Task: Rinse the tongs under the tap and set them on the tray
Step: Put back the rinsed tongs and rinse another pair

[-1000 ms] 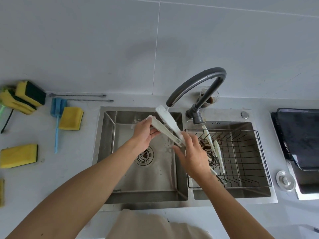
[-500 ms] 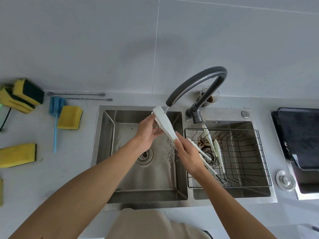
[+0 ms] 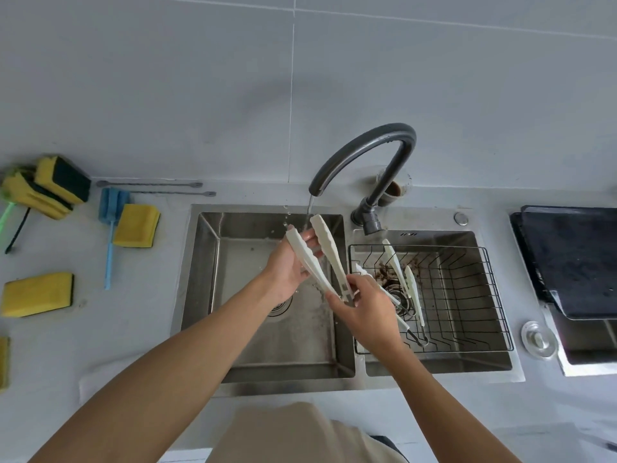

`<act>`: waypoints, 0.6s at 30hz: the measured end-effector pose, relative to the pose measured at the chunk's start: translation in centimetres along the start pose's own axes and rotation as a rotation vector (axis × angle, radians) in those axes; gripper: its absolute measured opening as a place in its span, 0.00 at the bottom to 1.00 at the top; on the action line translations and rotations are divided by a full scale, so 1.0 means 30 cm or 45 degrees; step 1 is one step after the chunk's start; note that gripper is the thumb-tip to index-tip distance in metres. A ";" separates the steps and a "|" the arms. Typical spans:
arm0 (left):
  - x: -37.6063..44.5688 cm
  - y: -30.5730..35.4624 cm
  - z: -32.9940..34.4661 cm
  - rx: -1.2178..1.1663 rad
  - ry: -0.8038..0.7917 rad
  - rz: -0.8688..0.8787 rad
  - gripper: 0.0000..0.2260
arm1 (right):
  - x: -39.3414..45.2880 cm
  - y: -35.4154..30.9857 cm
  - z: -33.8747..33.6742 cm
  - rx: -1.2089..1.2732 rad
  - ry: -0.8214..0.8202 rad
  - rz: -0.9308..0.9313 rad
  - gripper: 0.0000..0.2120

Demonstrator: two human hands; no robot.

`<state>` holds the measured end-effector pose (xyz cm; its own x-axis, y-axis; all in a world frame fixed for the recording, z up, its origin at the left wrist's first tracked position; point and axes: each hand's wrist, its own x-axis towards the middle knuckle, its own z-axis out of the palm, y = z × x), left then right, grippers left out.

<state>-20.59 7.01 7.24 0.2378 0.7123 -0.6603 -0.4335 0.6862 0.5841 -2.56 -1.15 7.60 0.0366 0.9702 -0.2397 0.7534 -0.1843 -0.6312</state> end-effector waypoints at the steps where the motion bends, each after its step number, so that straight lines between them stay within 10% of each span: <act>1: -0.004 -0.014 0.014 0.007 -0.008 -0.020 0.27 | -0.017 0.012 -0.009 -0.017 0.015 0.008 0.22; 11: -0.003 -0.212 0.208 0.119 -0.013 -0.123 0.30 | -0.134 0.161 -0.100 -0.026 0.244 0.252 0.23; 18: -0.004 -0.337 0.405 0.510 0.088 -0.018 0.09 | -0.163 0.300 -0.192 -0.085 0.322 0.479 0.22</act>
<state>-5.68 1.76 7.15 0.1765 0.7000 -0.6920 -0.0544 0.7089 0.7032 7.83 -6.64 7.34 0.4688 0.8470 -0.2506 0.6974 -0.5290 -0.4834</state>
